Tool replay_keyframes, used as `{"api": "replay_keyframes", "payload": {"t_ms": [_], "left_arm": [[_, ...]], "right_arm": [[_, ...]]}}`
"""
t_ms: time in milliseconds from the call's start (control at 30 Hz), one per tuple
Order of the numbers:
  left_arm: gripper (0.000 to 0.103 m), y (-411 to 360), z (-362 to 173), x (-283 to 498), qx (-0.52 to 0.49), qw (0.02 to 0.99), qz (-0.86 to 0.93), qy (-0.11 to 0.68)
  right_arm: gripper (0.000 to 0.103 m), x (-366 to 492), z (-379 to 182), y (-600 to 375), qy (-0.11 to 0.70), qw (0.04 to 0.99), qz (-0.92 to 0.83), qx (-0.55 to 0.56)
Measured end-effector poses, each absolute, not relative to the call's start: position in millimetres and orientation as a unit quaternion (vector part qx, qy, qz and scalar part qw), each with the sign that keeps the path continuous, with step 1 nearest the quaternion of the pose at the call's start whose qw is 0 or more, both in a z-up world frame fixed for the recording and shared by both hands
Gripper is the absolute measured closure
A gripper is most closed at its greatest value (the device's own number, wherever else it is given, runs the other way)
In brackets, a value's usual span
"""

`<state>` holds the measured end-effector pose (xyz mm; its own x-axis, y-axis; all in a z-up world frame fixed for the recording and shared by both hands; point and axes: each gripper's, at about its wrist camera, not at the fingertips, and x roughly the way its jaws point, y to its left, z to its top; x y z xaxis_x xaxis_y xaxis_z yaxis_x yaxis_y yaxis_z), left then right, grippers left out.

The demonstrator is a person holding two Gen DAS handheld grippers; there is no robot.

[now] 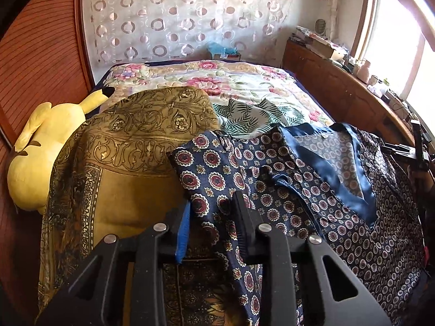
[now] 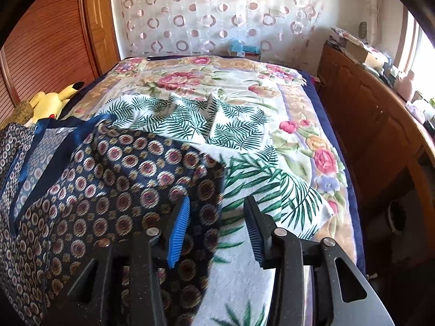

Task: Fold small clothes
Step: 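Grasp the shirt edge with the left tool and lift it toward the right tool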

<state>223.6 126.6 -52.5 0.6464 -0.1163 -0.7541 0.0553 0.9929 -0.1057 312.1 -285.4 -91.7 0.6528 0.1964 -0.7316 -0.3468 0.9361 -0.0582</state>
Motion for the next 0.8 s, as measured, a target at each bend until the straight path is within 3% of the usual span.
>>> {"api": "replay_keyframes", "payload": {"t_ms": [33,100,200,300,433,800], "left_arm": [[0.074,125,-51,223,-0.037,0.908,-0.053,0.415],[0.091,123,-48,221,-0.035,0.909,-0.063,0.411],[0.096,117,-44,220,-0.028,0.909,-0.071,0.409],[0.101,114,-39,218,-0.020,0.910,-0.073,0.407],[0.102,112,-13,210,-0.022,0.926,-0.074,0.370],[0.102,116,103,197,-0.025,0.965,-0.066,0.252]], "right_arm": [[0.058,315,-91,-286,0.392,0.903,0.149,-0.093],[0.058,320,-91,-286,0.397,0.901,0.153,-0.087],[0.062,316,-92,-277,0.400,0.894,0.179,-0.099],[0.099,308,-93,-263,0.402,0.884,0.208,-0.119],[0.101,291,-81,-250,0.386,0.885,0.218,-0.143],[0.102,215,47,-256,0.230,0.946,0.201,-0.113]]}}
